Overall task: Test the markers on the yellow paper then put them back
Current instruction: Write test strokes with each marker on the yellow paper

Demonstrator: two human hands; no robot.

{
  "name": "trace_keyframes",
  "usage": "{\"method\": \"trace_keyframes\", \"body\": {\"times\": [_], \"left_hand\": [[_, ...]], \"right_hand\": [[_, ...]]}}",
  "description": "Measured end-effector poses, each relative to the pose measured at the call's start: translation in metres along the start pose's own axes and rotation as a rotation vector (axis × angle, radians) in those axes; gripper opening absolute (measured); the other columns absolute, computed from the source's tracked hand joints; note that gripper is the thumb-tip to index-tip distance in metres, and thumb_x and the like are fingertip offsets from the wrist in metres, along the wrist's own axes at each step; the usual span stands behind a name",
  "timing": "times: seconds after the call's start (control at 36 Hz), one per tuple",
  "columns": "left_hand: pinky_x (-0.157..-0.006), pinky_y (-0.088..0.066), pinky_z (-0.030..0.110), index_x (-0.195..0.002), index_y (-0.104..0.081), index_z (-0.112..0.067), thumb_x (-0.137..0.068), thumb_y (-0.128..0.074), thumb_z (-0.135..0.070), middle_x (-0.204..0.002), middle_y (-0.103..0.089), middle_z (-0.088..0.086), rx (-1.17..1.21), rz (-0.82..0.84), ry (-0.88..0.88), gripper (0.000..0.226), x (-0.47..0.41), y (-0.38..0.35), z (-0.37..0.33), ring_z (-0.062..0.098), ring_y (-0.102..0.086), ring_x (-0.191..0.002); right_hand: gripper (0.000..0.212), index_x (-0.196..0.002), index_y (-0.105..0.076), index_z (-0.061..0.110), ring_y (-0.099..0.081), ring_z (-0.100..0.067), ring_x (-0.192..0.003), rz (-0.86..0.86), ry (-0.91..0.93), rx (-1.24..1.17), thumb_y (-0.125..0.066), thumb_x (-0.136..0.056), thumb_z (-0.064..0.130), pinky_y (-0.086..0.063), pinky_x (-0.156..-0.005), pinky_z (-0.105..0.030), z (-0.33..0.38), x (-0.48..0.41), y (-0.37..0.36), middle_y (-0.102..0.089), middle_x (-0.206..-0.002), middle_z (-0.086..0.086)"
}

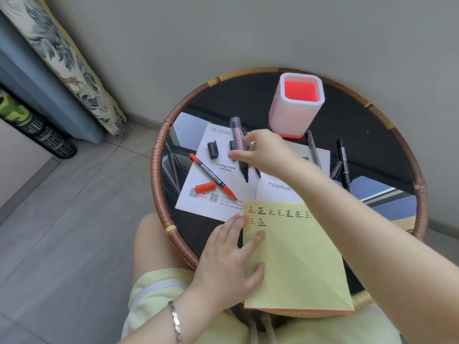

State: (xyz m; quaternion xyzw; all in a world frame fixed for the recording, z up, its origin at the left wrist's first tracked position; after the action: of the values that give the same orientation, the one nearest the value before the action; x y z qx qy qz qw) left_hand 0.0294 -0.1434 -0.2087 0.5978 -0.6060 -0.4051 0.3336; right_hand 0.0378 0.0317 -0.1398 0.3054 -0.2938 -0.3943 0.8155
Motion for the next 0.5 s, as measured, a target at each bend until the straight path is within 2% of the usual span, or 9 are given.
{"method": "trace_keyframes", "body": {"times": [0.06, 0.11, 0.22, 0.28, 0.33, 0.39, 0.44, 0.5], "left_hand": [[-0.104, -0.027, 0.035, -0.115, -0.062, -0.026, -0.074, -0.052, -0.046, -0.127, -0.057, 0.013, -0.001, 0.003, 0.002, 0.047, 0.0, 0.0, 0.0, 0.024, -0.04, -0.124], [-0.104, -0.026, 0.035, -0.115, -0.062, -0.027, -0.073, -0.052, -0.046, -0.127, -0.057, 0.013, 0.0, 0.004, 0.004, 0.047, 0.001, 0.0, 0.0, 0.024, -0.039, -0.124], [-0.104, -0.025, 0.035, -0.115, -0.063, -0.027, -0.073, -0.051, -0.046, -0.127, -0.057, 0.013, -0.003, 0.006, 0.004, 0.047, 0.0, 0.001, 0.0, 0.024, -0.039, -0.124], [-0.104, -0.026, 0.035, -0.115, -0.062, -0.027, -0.073, -0.051, -0.047, -0.127, -0.057, 0.012, -0.005, 0.008, 0.005, 0.047, 0.001, 0.0, 0.0, 0.023, -0.039, -0.125], [-0.104, -0.026, 0.035, -0.115, -0.062, -0.028, -0.073, -0.05, -0.047, -0.127, -0.057, 0.012, -0.005, 0.008, 0.006, 0.047, 0.001, 0.0, 0.0, 0.023, -0.039, -0.125], [-0.103, -0.026, 0.035, -0.115, -0.063, -0.028, -0.073, -0.05, -0.048, -0.127, -0.057, 0.012, -0.013, 0.008, 0.009, 0.048, 0.001, -0.001, 0.001, 0.023, -0.039, -0.125], [-0.103, -0.026, 0.035, -0.115, -0.063, -0.028, -0.073, -0.05, -0.048, -0.127, -0.057, 0.012, -0.017, 0.007, 0.01, 0.048, 0.001, -0.001, 0.001, 0.023, -0.039, -0.124], [-0.103, -0.026, 0.035, -0.115, -0.063, -0.028, -0.073, -0.05, -0.047, -0.127, -0.057, 0.012, -0.01, 0.003, 0.008, 0.048, 0.001, -0.001, 0.001, 0.023, -0.039, -0.124]], "right_hand": [[0.037, -0.073, -0.059, 0.004, -0.045, -0.016, -0.05, -0.046, 0.031, 0.052, -0.066, -0.08, 0.039, -0.032, -0.045, -0.026, 0.007, -0.013, -0.009, -0.053, -0.061, -0.004], [0.043, -0.057, -0.044, 0.01, -0.042, -0.018, -0.05, -0.069, 0.022, 0.104, -0.066, -0.08, 0.039, -0.03, -0.046, -0.028, 0.008, -0.024, -0.018, -0.046, -0.055, -0.003], [0.053, -0.05, -0.029, 0.015, -0.031, -0.017, -0.045, -0.084, -0.031, 0.179, -0.064, -0.082, 0.038, -0.024, -0.044, -0.028, 0.001, -0.033, -0.029, -0.032, -0.049, -0.002], [0.051, -0.051, -0.036, 0.011, -0.034, -0.021, -0.047, -0.124, -0.027, 0.173, -0.061, -0.085, 0.04, -0.026, -0.045, -0.029, 0.001, -0.031, -0.027, -0.035, -0.049, -0.004], [0.047, -0.06, -0.053, 0.002, -0.046, -0.029, -0.055, -0.187, -0.004, 0.175, -0.055, -0.088, 0.039, -0.036, -0.051, -0.031, 0.0, -0.028, -0.021, -0.048, -0.054, -0.01], [0.039, -0.067, -0.056, -0.001, -0.049, -0.033, -0.063, -0.248, 0.004, 0.214, -0.053, -0.091, 0.03, -0.038, -0.056, -0.031, -0.003, -0.025, -0.013, -0.053, -0.061, -0.013], [0.031, -0.058, -0.044, 0.005, -0.042, -0.033, -0.064, -0.264, -0.005, 0.293, -0.05, -0.087, 0.014, -0.029, -0.049, -0.028, -0.007, -0.023, -0.009, -0.042, -0.055, -0.01], [0.035, -0.052, -0.031, 0.011, -0.037, -0.031, -0.064, -0.238, -0.025, 0.37, -0.049, -0.081, 0.003, -0.021, -0.044, -0.027, -0.011, -0.023, -0.01, -0.031, -0.05, -0.005]]}}
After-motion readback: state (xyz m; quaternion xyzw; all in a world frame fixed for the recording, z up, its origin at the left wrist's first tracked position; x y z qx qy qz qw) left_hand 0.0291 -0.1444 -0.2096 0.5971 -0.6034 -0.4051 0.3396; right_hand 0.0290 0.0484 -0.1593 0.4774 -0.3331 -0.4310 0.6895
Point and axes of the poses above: each hand's wrist, its own x-axis away from the middle knuckle, its own y-axis out of the back of the hand, z = x × y, the point moved 8 cm from there along -x, towards the middle knuckle
